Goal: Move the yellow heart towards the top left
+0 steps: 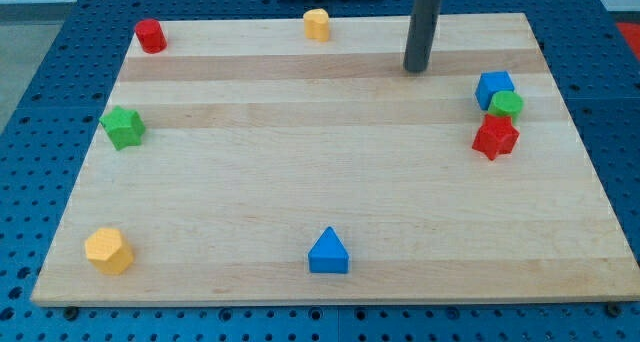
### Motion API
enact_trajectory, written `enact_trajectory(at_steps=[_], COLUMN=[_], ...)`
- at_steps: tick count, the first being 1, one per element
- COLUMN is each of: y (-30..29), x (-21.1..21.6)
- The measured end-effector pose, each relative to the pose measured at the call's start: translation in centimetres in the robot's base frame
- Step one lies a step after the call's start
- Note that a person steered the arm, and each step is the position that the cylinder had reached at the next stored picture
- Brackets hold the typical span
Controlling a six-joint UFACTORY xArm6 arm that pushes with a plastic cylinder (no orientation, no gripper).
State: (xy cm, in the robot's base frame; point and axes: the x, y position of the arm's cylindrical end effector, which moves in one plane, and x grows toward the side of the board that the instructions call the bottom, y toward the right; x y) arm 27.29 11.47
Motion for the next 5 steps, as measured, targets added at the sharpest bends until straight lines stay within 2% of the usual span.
enact_trajectory(at_steps=[1,2,4,5], y=[-0.5,-1.6,-15.6,-17.0], x=[-7.4,-8.1,-7.0,-4.9])
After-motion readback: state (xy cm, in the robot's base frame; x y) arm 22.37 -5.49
